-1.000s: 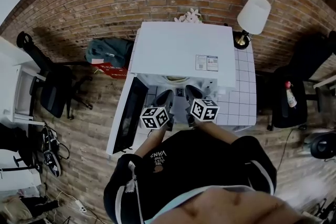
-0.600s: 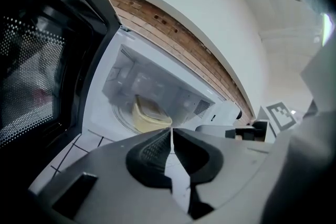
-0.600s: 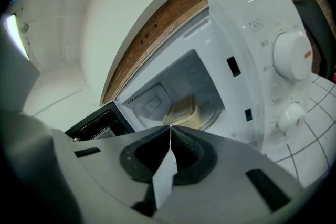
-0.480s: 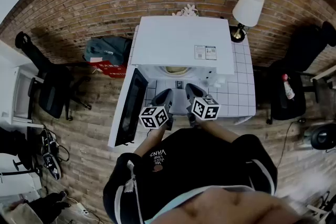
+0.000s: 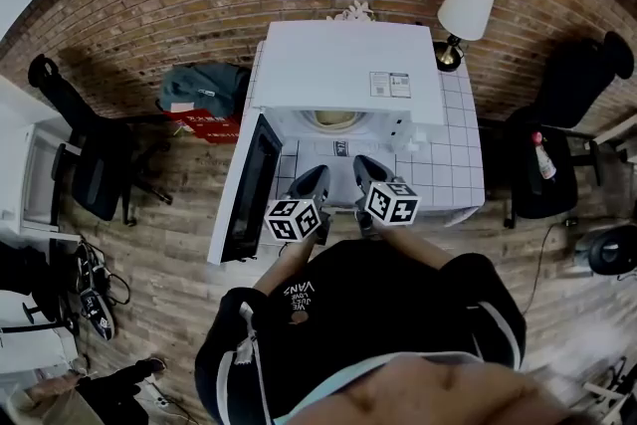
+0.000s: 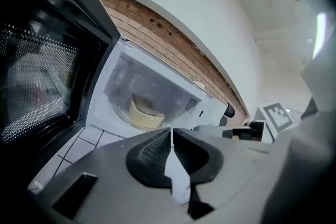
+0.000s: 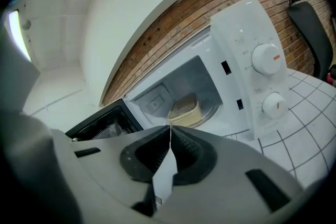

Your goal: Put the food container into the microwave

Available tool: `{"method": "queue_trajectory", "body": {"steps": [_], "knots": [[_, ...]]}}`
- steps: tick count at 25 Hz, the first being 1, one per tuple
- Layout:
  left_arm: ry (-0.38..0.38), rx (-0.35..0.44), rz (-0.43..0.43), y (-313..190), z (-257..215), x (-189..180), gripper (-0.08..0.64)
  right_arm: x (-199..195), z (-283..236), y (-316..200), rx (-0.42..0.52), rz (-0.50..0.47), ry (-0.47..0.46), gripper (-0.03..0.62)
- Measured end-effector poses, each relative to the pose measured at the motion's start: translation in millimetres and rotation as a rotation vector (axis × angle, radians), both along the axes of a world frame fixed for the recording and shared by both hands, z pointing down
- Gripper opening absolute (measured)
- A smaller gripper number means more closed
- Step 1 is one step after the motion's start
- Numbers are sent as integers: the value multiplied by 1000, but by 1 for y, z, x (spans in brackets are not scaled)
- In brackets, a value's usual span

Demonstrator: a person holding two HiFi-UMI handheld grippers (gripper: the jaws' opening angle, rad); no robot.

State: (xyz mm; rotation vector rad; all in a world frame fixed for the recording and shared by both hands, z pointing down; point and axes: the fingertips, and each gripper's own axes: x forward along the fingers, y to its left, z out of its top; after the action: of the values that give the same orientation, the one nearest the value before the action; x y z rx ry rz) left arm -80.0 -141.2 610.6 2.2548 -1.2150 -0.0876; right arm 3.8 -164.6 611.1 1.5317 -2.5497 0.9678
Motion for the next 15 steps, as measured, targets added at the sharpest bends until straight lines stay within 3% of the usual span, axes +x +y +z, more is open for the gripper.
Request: {"method": "queue_trajectory", "body": {"steps": [15], "knots": [[9,-9,16,36,4,2,20,8,3,35,-9,54,-46,6]]}}
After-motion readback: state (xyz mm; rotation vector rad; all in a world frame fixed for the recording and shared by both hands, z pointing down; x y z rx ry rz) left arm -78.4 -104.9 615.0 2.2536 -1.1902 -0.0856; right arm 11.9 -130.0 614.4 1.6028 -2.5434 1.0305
